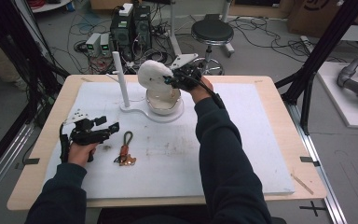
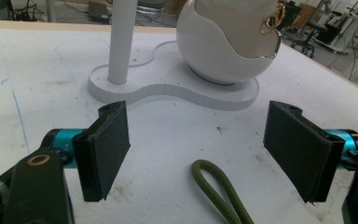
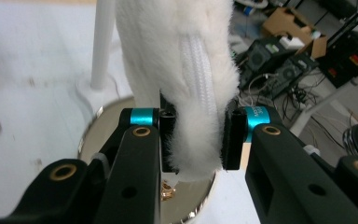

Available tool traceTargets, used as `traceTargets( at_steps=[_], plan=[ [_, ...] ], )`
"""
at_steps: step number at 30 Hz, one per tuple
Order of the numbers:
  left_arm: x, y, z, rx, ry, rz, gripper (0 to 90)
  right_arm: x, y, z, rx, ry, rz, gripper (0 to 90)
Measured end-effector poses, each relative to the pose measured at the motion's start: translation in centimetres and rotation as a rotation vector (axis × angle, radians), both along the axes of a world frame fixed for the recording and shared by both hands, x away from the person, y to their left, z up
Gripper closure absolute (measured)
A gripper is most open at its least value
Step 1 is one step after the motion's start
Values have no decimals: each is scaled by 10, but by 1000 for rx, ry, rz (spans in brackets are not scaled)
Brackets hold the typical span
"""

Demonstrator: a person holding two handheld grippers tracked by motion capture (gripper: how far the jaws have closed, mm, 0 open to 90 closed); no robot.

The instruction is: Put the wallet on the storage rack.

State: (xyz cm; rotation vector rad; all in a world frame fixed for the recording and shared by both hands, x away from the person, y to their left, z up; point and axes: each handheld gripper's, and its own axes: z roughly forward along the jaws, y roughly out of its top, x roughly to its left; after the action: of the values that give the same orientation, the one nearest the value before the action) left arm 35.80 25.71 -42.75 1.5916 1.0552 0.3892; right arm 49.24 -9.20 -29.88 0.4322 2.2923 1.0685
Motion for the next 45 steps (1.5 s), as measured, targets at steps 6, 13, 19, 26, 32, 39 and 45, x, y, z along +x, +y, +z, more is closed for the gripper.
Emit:
traceTargets(
  at_steps=[6,13,19,26,32,39,45],
  plan=[
    [0,0,0,3,3,-3,224,-1,-4,-5,-88,-15,0,746],
    [0,-1,0,0,9,-2,224,-5,-8,-14,-173,-69,4,746],
    [0,-1,-1,0,14,0,224,-4,-6,-22,-225,-62,7,746],
    [0,-1,-1,-3,16,-3,224,-5,3,-31,-295,-73,27,746],
    [0,-1,-1,-3,19,-4,224,-1,13,-45,-344,-51,23,746],
    [1,-2,-1,-3,25,-11,224,5,11,-58,-343,-14,-8,745],
    [0,-2,-1,0,28,-14,224,-1,2,-49,-208,54,-54,472]
  ],
)
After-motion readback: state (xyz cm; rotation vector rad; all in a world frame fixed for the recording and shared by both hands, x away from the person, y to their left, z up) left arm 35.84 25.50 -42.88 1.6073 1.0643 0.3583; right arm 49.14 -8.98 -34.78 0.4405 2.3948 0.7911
